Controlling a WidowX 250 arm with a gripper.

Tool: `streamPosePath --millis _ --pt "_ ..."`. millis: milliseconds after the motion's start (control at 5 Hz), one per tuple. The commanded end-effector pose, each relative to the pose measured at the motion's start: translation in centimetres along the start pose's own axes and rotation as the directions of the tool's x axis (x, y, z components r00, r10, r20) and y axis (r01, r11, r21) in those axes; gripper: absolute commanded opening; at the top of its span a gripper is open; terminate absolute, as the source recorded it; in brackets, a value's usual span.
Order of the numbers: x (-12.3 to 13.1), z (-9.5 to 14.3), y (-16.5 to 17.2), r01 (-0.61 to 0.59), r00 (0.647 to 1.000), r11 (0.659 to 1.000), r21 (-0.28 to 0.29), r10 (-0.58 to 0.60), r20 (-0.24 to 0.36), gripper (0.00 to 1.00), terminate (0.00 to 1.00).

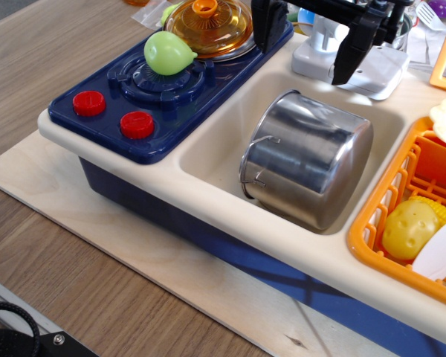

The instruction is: Flip pot upright which is in sink

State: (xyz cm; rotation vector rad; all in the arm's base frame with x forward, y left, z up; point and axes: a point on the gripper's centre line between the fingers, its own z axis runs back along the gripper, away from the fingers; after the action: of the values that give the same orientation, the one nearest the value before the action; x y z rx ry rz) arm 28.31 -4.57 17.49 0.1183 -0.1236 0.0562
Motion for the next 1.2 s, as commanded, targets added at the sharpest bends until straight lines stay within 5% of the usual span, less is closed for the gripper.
streamPosePath --millis 0,200,1000 --pt "0.0 0.0 0.0 0.0 1.0 1.0 0.0 0.0 0.0 1.0 0.0" --pt "0.1 -0.2 0.6 -0.037 0.999 0.986 -0.164 0.033 -0.028 1.0 0.0" --pt "-0.7 -3.5 1.2 -0.074 0.996 0.894 -0.442 0.092 0.02 1.0 0.0"
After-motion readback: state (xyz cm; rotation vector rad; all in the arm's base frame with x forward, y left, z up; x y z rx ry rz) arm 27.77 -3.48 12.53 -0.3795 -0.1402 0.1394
